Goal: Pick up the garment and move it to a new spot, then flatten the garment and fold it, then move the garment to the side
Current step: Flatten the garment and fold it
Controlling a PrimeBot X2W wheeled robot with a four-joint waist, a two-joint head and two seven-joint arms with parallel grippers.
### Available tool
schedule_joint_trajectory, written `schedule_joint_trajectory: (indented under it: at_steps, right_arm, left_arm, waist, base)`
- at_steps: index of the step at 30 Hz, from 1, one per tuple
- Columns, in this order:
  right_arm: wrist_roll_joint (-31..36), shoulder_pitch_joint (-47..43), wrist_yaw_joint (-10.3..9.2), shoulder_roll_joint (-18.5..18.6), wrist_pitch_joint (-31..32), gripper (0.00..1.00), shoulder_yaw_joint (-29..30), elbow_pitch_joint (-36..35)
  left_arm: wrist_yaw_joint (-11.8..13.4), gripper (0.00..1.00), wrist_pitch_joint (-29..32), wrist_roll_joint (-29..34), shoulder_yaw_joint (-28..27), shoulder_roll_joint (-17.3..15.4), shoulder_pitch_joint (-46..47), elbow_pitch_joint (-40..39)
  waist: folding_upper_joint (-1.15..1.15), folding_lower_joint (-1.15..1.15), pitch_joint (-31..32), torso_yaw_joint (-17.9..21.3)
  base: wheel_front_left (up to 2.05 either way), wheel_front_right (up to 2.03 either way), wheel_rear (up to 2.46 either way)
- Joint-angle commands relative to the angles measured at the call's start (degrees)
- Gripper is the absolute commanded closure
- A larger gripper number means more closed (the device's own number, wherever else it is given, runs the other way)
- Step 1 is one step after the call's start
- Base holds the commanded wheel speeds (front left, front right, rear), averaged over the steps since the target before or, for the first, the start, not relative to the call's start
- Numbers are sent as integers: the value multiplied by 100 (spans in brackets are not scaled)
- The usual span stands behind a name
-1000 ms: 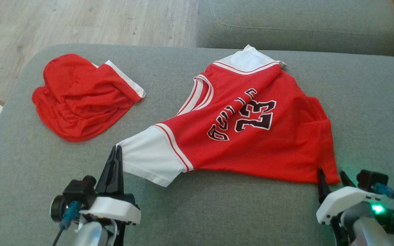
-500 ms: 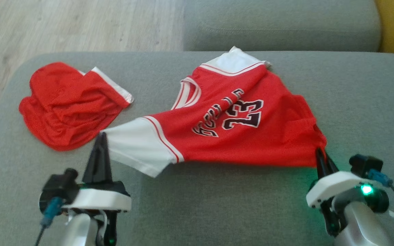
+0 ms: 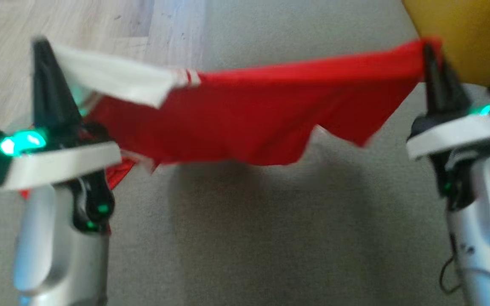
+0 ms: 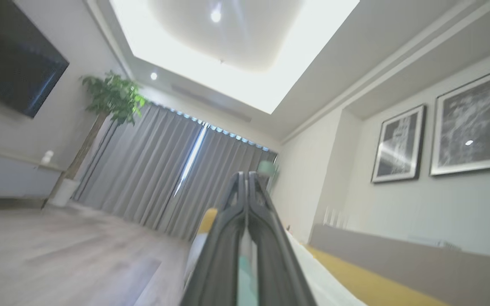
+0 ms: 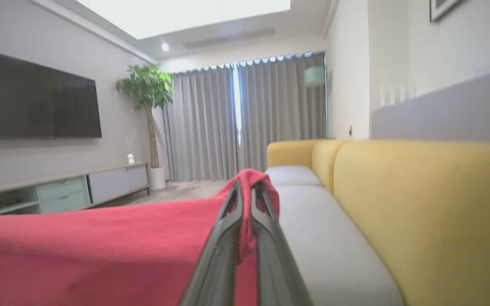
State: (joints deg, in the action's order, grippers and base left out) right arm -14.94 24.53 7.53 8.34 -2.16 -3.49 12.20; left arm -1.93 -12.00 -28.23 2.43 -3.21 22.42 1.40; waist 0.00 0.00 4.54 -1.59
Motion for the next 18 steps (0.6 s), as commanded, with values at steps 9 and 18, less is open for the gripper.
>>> schedule_joint_trajectory:
  at_steps: [9,18]
  right_arm:
    - [-63,767,-4,398,822,100,-218,-1600]
    - [-278,1084,-4,503,1560,100,-89,-1476]
  left_arm:
    - [295,100,656,-226,-386,-212,967,-1625]
    - [296,100,1467,-83,-311,-768,1463,-1345]
  waist:
    - [0,0,54,252]
    - [0,0,-703,498]
  base:
    - [0,0,0]
    - [0,0,0]
